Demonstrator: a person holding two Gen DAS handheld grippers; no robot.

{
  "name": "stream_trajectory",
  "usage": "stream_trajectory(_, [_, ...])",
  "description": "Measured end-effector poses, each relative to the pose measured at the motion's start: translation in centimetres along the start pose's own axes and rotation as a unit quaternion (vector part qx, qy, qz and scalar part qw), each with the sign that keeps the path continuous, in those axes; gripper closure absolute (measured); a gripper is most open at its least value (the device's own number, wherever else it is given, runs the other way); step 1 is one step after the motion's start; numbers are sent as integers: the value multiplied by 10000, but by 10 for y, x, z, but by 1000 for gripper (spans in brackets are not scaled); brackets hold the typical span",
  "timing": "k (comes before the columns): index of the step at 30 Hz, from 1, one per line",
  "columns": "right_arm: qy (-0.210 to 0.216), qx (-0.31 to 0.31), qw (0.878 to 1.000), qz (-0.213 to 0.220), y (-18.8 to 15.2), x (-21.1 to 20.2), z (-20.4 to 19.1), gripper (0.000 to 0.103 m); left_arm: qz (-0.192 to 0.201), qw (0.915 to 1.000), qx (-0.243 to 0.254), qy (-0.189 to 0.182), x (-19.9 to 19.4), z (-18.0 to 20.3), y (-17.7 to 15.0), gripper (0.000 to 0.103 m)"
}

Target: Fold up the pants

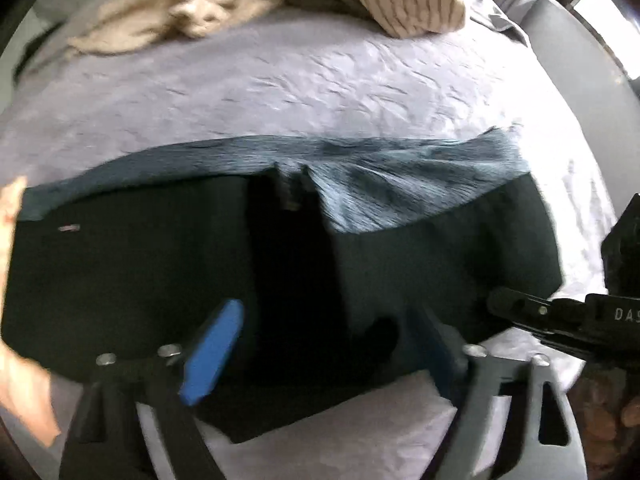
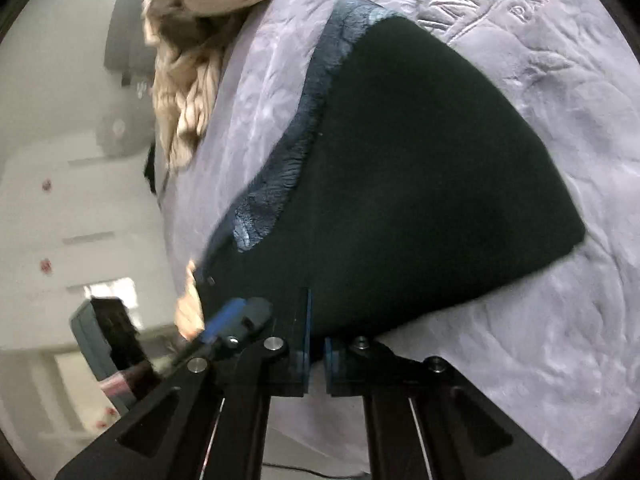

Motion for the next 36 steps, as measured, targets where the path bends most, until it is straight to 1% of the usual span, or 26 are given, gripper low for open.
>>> stream_trajectory(1, [-38,95,9999,-9,-2,5,7,98,-66,9998,-50,158,5,-4,-4,15])
stream_trajectory(3, [42,326,9994,98,4,17,22,98,-308,9988,-228,303,12,-14,-8,15])
stream_trajectory(4, [49,385,9992,111,8,23,27,98,-328,9983,-350,319,11,-19,-7,15])
stream_trajectory(6, [-117,319,9994,28,15,30,27,97,-148,9983,-400,397,1,-24,-2,15])
stream_trajectory(7, [-214,184,9996,-77,15,30,20,93,-4,9983,-353,471,-7,-25,3,15])
stream_trajectory(8, [-303,9,9992,-247,11,28,12,83,125,9982,-301,506,-14,-24,7,15])
stream_trajectory(9, [-363,-227,9979,-481,7,25,1,78,190,9982,-271,509,-17,-21,9,15])
stream_trajectory(10, [-361,-511,9960,-637,1,19,-10,78,267,9982,-218,493,-21,-17,13,15])
stream_trajectory(11, [-350,-805,9938,-685,-1,13,-22,78,310,9983,-171,473,-23,-12,16,15])
stream_trajectory(12, [-348,-1048,9917,-654,-3,4,-31,78,349,9983,-119,451,-23,-5,20,15])
stream_trajectory(13, [-443,-1440,9875,-459,1,-9,-45,78,369,9983,-63,445,-21,2,25,15])
stream_trajectory(15, [-794,-1780,9808,-55,18,-25,-52,78,291,9986,59,437,-11,18,32,15])
stream_trajectory(16, [-944,-1786,9793,136,31,-28,-50,78,213,9985,126,493,-2,25,33,15])
stream_trajectory(18, [-1128,-1660,9791,336,56,-28,-38,76,-42,9969,261,747,21,31,31,15])
stream_trajectory(19, [-1272,-1559,9789,356,69,-22,-26,72,-241,9956,295,853,32,32,25,15])
stream_trajectory(20, [-1405,-1362,9804,209,77,-11,-8,72,-340,9954,253,861,35,30,19,15])
stream_trajectory(22, [-1466,-1009,9840,-13,76,5,12,72,-386,9958,158,812,32,23,11,15])
stream_trajectory(23, [-1447,-1014,9842,93,75,5,14,72,-365,9957,175,835,29,20,8,15])
stream_trajectory(24, [-1479,-1181,9818,157,71,4,8,72,-346,9954,203,868,25,17,5,15])
stream_trajectory(25, [-1539,-1301,9794,99,67,5,4,71,-343,9950,224,907,20,12,1,15])
stream_trajectory(27, [-1663,-1486,9748,-15,58,7,-3,67,-345,9948,236,925,12,6,-2,15])
stream_trajectory(29, [-1778,-1709,9690,-111,49,9,-16,55,-284,9944,211,996,1,-2,-6,15])
stream_trajectory(31, [-1899,-1876,9636,-173,45,14,-26,49,-242,9941,168,1044,-7,-8,-7,15])
stream_trajectory(34, [-1950,-1974,9605,-216,31,3,-36,44,-191,9943,88,1043,-22,-14,-8,15])
stream_trajectory(36, [-1934,-1975,9607,-265,21,-3,-40,39,-158,9946,62,1028,-28,-17,-11,15])
Point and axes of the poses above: each gripper's, at about its wrist camera, not at the fingertips, and x roughly the way its jaws point, z to its right, y to its top, the point moved 6 cm from there along x, roughly the way its jaws point, and after that the axes turned 10 degrees about y, right-handed, at the moved point
